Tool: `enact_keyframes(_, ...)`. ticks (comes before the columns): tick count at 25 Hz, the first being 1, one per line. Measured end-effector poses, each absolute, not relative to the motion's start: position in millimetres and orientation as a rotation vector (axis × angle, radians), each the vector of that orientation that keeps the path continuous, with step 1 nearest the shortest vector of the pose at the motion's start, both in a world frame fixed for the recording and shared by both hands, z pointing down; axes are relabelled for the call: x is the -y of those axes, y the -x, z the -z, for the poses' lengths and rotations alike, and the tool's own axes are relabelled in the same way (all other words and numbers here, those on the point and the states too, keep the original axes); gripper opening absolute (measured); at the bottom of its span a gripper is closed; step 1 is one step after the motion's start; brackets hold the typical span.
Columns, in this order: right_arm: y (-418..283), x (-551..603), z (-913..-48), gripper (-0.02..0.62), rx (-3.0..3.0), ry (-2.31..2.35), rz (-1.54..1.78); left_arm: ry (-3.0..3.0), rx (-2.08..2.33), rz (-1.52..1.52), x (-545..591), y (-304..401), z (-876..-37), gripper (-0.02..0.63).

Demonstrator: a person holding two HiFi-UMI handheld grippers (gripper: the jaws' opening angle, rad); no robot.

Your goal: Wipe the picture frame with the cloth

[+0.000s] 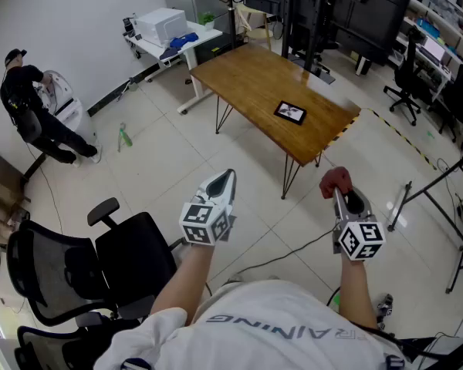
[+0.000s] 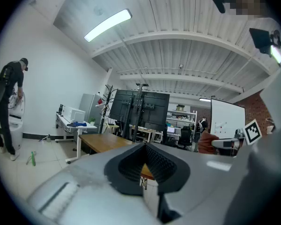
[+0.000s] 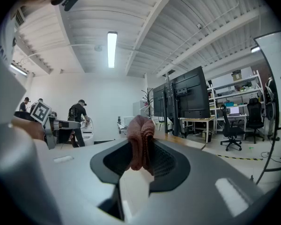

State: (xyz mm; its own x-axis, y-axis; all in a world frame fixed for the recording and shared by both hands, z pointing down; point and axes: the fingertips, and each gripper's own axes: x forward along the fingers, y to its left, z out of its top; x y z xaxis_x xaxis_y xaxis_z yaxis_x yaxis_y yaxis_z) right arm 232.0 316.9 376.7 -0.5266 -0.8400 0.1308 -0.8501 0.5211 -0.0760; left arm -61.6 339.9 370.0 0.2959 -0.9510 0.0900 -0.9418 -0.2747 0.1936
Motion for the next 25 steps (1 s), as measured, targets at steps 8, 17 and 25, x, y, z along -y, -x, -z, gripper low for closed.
enact_keyframes(8,-261,-312,-386,0.114,2.712,-1.428,-0.216,-2.341,1.779,0.062,-337,28,-373,0.003)
enact_keyframes(17,-265,-296,-399,0.114,2.738,-1.374,-0.253,-2.316,1.802,0.032,-328,19,-379,0.003)
enact_keyframes(25,-268,-255,-399,0.114,2.709,-1.418,-0.246,-2.368,1.748,0.035,-277,14,-378,0.003)
